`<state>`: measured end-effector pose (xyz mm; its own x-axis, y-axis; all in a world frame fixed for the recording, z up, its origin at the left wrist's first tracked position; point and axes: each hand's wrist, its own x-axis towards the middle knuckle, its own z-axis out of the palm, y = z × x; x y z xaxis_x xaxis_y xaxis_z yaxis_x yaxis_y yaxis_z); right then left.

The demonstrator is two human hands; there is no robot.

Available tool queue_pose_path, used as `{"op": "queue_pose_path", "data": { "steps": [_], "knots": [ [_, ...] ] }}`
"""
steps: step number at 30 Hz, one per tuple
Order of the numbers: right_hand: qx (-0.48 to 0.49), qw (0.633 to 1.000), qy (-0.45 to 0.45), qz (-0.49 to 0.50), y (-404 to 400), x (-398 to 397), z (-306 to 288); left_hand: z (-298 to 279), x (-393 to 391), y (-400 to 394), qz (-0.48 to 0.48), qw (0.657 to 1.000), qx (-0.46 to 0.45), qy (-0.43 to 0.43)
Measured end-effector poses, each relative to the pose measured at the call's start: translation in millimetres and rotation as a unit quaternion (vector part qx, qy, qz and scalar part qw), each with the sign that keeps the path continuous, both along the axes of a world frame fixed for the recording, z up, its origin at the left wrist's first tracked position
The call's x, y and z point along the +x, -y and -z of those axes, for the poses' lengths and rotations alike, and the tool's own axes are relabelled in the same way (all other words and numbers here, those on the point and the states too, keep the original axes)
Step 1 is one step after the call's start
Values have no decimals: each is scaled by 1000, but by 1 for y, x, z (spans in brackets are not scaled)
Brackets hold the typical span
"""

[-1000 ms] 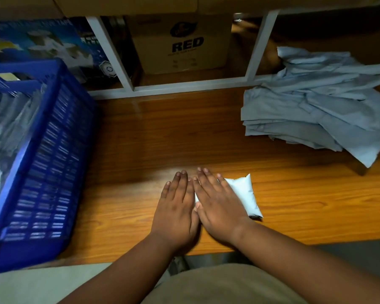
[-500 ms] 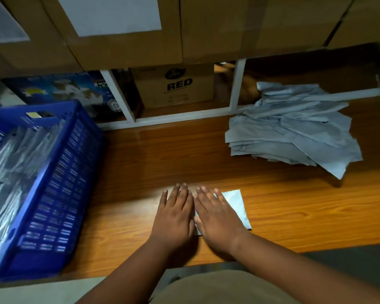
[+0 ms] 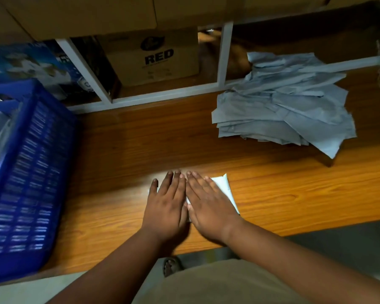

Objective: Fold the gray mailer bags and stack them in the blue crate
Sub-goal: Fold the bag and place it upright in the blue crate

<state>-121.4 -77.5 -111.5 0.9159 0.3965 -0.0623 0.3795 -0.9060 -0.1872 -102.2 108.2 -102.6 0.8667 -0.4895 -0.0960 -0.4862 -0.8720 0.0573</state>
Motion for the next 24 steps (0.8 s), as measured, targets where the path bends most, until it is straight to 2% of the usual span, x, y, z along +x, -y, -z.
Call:
{"op": "queue_pose_path", "data": {
  "steps": [13, 24],
  "knots": [
    [-25, 998, -45, 26, 10, 5, -3, 2, -1, 2, -35, 999, 9, 0],
    [-39, 997, -43, 57, 31, 7, -7, 3, -8, -11, -89, 996, -12, -10]
  ]
}}
